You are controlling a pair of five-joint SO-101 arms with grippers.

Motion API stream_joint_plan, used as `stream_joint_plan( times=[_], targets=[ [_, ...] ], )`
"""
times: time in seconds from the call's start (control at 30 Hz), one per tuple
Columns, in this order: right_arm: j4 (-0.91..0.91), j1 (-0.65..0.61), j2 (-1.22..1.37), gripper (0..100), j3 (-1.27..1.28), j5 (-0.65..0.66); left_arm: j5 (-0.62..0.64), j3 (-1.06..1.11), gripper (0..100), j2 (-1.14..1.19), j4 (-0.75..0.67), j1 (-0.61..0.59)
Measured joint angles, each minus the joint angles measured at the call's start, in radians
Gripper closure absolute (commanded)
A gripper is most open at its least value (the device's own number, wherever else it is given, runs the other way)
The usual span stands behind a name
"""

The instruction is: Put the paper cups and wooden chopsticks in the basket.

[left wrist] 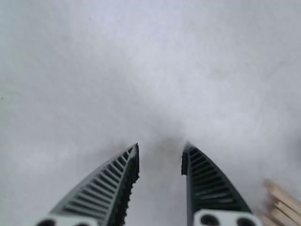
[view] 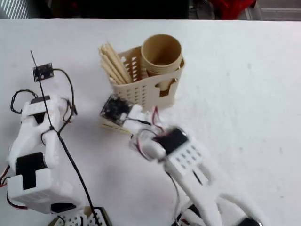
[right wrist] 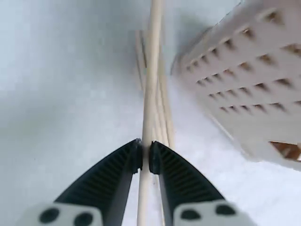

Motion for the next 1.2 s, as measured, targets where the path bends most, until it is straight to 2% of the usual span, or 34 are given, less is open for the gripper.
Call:
stream_joint_plan(
  times=[0.17,0.37,0.53,0.6,0.73,0.87,1.0,1.13,1.2],
  targets=[
    [-0.087,0.000,-0.250,98.2,-0.005,-0.117,0.000,0.000,83,0.000,0.000,0.000],
    [-0.387,0.000,-0.322,98.1,-0.109,-0.143,0.000,0.000,83,0.000,0.000,0.000],
    [-0.678,0.011,-0.176,98.1,-0.216,-0.143,0.000,0.000,83,0.000,0.000,0.000],
    [-0.741,0.032,-0.074,98.1,-0.292,-0.143,0.000,0.000,83,0.000,0.000,0.000],
    [-0.792,0.097,0.155,98.1,-0.437,-0.143,0.000,0.000,83,0.000,0.000,0.000],
    [-0.879,0.135,0.322,98.2,-0.456,-0.187,0.000,0.000,83,0.000,0.000,0.000],
    [-0.957,0.175,0.353,98.2,-0.361,-0.341,0.000,0.000,83,0.000,0.000,0.000],
    [-0.971,0.190,0.354,97.8,-0.316,-0.370,0.000,0.000,83,0.000,0.000,0.000],
    [-0.944,0.186,0.354,93.6,-0.316,-0.370,0.000,0.000,83,0.000,0.000,0.000]
  ],
)
